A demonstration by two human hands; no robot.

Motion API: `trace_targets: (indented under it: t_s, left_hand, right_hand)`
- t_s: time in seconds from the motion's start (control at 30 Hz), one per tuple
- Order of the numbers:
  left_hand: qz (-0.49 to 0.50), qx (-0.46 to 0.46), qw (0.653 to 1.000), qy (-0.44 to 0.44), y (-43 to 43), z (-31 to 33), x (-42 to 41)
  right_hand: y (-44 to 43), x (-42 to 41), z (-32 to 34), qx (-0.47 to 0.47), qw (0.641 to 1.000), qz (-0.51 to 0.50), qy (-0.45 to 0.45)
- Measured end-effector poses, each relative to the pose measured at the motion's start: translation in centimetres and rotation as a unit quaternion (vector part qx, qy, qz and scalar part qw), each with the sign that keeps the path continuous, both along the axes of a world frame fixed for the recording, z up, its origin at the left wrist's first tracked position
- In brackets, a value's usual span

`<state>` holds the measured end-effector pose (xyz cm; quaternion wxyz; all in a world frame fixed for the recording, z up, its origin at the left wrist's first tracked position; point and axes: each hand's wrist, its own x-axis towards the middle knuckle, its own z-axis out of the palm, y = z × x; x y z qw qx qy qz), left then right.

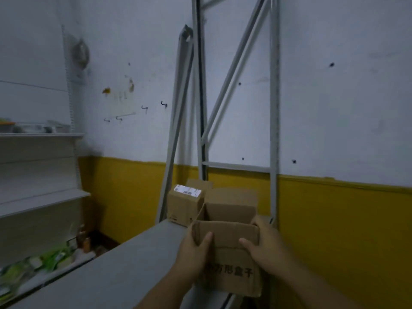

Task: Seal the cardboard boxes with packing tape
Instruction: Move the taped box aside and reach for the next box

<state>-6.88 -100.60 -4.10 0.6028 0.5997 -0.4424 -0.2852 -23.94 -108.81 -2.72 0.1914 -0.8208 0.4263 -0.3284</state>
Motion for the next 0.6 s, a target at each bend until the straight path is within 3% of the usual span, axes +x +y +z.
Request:
trace_targets:
  t_s: [0.07,0.2,0.33,0.5,0.6]
  left_hand:
    - [-0.010,0.019,0.999,-0.027,-3.0,-0.1,1.6]
    - [0.068,0.056,0.973,-0.212,-8.8,1.3,4.7]
    - [0.121,0.082,0.955,-0.259,-11.9,0.4,8.3]
    - [0.064,0.172,0.939,-0.290,-12.1,-2.0,9.2]
    - [0.039,0.196,0.918,-0.342,-10.9,-1.3,8.8]
  right_hand:
    - [-2.9,0.7,-0.3,-0.007,0.999,-0.034,0.011]
    - [-9.4,1.7,-0.7,-0.031,0.993,-0.113,0.014]
    - [-15.3,3.5,-1.2,-0.034,0.989,-0.143,-0.009]
    - [-18.9,5.7,-0.5,-0.027,0.988,-0.150,0.024]
    - [-19.1,5.4,0.3,0.035,0.991,-0.124,0.038]
